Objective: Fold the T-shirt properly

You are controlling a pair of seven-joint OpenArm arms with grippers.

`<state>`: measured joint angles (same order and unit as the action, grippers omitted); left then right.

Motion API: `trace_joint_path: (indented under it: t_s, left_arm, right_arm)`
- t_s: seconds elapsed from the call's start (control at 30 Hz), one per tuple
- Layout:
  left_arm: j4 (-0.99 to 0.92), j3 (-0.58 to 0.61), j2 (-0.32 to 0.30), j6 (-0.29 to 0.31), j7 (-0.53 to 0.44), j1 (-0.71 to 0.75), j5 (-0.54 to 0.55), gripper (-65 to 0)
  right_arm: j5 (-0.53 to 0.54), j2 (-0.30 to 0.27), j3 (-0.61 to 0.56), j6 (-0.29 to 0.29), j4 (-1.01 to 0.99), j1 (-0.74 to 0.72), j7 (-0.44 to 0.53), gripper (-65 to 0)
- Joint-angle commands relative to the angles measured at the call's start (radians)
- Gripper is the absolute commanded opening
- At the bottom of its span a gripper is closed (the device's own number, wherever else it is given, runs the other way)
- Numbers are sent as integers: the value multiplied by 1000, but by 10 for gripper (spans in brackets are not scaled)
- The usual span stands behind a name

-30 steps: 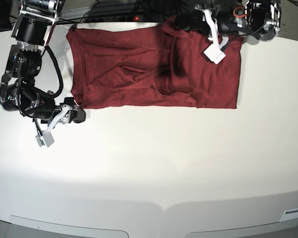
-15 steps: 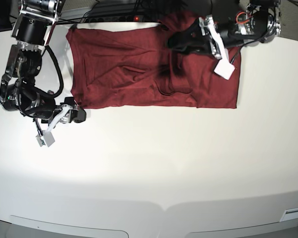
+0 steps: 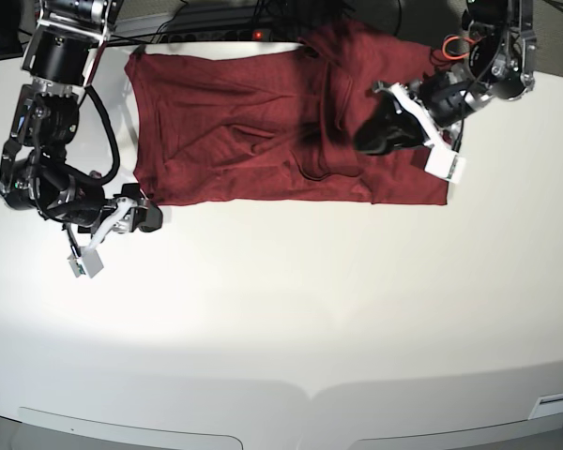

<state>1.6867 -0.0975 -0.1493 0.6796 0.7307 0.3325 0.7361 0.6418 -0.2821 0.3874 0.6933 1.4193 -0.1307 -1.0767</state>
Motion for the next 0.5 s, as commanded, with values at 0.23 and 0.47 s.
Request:
trace_joint_path:
  t_s: [0.23,0.47]
  left_arm:
    - [17,1,31,-144,-113,-1,-120,-650]
    - [17,1,148,-288,-127,-13,-333,-650]
  right_arm:
    - [20,-14,5,5,16,-21,19,-335]
    - [20,-14,5,5,16,-21,19,-335]
